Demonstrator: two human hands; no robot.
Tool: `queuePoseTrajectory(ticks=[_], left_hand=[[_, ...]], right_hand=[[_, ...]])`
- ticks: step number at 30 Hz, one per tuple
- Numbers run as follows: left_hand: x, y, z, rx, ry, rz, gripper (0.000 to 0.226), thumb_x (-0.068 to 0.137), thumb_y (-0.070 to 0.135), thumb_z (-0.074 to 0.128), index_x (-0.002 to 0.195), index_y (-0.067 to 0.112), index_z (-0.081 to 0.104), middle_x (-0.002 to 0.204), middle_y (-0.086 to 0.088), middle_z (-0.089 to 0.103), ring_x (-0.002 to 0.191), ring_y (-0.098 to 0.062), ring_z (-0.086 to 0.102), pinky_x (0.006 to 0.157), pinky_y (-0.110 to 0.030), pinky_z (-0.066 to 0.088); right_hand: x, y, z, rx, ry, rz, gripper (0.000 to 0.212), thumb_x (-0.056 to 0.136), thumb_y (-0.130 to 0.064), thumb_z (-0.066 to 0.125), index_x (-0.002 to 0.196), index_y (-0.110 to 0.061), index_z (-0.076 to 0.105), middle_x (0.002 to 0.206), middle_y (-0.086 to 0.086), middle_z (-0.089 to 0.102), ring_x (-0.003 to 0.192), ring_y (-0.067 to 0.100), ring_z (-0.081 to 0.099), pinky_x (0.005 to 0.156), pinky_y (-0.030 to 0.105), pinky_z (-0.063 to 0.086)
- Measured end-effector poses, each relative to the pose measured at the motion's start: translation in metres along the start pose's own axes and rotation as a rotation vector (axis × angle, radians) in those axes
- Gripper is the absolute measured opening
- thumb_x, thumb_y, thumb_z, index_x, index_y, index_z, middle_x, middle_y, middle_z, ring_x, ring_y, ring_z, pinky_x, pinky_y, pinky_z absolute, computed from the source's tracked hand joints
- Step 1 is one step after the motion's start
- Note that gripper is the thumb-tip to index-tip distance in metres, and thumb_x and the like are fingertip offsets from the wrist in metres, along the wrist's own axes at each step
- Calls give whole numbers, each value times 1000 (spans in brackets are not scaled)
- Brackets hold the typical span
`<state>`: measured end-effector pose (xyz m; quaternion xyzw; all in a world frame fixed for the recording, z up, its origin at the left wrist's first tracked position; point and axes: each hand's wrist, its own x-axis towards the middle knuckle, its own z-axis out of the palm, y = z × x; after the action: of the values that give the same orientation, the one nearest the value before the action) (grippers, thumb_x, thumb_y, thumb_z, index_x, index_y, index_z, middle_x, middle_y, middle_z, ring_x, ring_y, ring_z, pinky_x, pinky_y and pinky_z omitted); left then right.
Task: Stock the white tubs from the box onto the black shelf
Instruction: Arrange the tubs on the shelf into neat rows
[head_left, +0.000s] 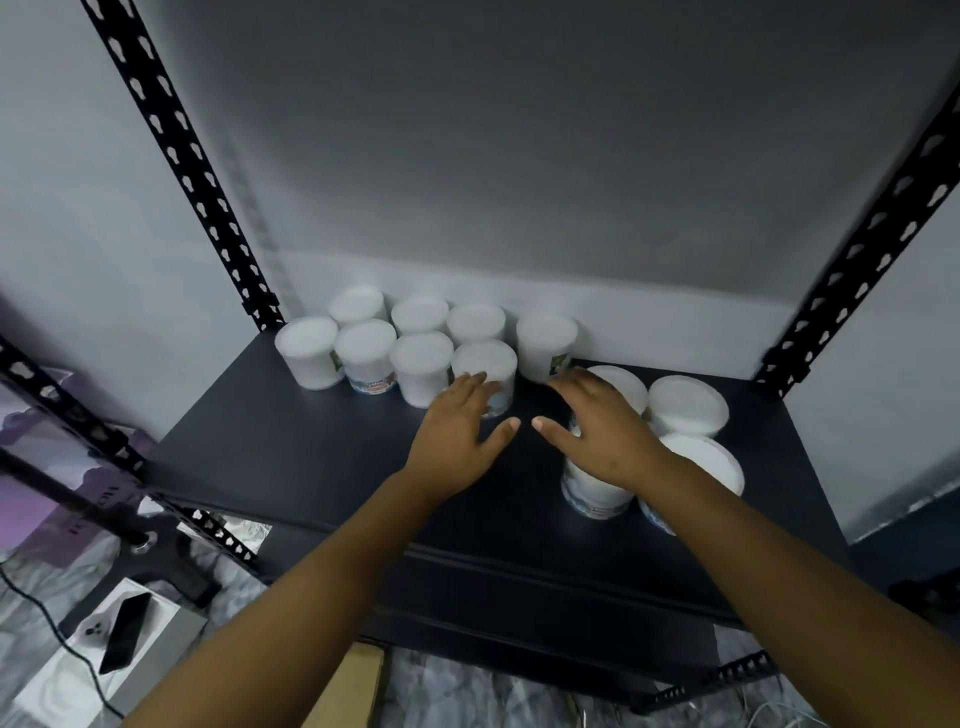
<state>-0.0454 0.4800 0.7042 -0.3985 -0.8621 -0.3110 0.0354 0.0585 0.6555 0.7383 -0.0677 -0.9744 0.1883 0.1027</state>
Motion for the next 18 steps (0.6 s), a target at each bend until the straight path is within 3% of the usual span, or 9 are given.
queuePoseTrajectory(ticks=[5, 10, 18], left_hand=[[25, -38, -19, 70, 15, -48, 67, 87, 60, 41, 137, 15, 46, 144, -10, 44, 137, -26, 35, 113, -40, 28], [51, -72, -37, 224, -61, -72, 61, 91, 43, 53, 141, 11, 39, 148, -13, 39, 137, -31, 32, 113, -42, 27], [90, -113, -56, 409, -389, -141, 89, 82, 55, 58, 150, 21, 13, 158, -9, 13, 145, -29, 11, 117, -44, 16]], right_hand=[[43, -20, 14, -29, -43, 1, 63, 88, -55, 49, 138, -18, 41, 140, 4, 44, 130, 25, 41, 107, 37, 35], [80, -28, 26, -89, -163, 100, 72, 88, -54, 51, 146, -16, 28, 153, 8, 26, 139, 25, 26, 113, 38, 26], [117, -36, 46, -48, -253, 198, 86, 83, -58, 57, 149, -19, 17, 156, 5, 18, 139, 25, 24, 113, 38, 25]])
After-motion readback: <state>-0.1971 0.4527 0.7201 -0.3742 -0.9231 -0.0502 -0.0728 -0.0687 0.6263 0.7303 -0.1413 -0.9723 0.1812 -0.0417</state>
